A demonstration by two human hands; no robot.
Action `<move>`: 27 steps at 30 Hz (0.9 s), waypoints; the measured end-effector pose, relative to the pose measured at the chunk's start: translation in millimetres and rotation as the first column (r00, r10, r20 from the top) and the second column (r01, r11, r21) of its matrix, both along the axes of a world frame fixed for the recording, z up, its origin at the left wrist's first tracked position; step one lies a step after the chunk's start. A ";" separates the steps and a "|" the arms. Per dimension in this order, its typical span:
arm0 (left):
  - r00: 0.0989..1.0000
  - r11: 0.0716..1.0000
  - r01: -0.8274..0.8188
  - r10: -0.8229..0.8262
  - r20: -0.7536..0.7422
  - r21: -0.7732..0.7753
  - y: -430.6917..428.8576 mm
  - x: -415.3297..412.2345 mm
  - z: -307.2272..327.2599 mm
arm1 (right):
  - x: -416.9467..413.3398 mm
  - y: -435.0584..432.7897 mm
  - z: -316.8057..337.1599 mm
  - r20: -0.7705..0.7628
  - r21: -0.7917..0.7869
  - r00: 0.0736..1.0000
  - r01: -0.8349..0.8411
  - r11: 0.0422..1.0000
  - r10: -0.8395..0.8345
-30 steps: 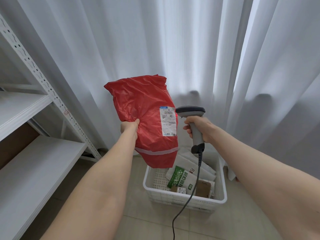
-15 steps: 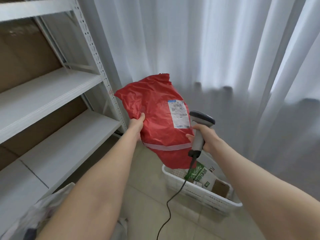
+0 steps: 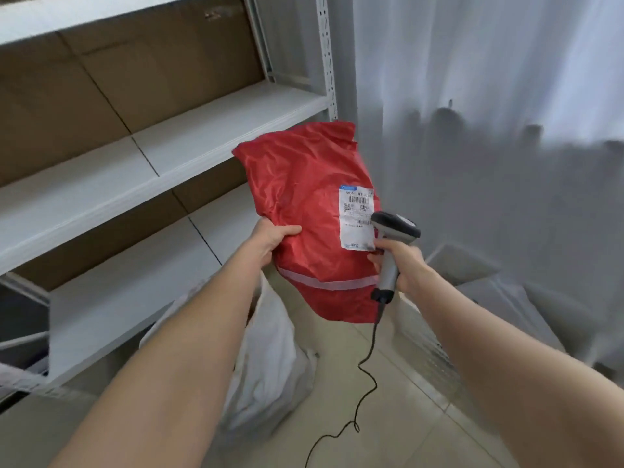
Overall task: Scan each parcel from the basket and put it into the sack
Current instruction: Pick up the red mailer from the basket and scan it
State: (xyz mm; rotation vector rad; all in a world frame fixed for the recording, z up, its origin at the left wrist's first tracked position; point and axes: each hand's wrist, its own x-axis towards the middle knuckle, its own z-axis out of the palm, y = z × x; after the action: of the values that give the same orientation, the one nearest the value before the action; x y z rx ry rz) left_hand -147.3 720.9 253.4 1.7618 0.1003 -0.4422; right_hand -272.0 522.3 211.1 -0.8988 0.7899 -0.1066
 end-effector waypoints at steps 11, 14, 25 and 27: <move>0.927 0.905 -0.366 0.335 0.167 0.217 206.7 68.1 -39.8 | 86.3 180.4 -34.2 -0.088 -0.009 0.989 -0.118 0.993 0.117; 0.929 0.860 -0.364 0.306 0.210 0.357 248.2 95.6 -65.0 | 113.3 228.3 -57.9 -0.155 0.020 0.982 -0.102 0.995 0.104; 0.994 0.740 0.082 -0.008 -0.113 0.668 346.0 152.5 -182.8 | 166.0 337.9 -148.0 -0.383 0.013 0.918 -0.105 0.994 0.102; 0.980 0.749 0.156 -0.034 -0.197 0.643 348.7 154.9 -211.2 | 168.6 341.3 -171.8 -0.430 -0.011 0.896 -0.128 0.992 0.111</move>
State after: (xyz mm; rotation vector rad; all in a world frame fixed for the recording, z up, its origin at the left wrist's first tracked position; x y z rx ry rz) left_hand 7.6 1069.6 42.3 2.4335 0.3253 -0.6964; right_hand -103.4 863.6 39.3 -1.0214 1.1424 0.1932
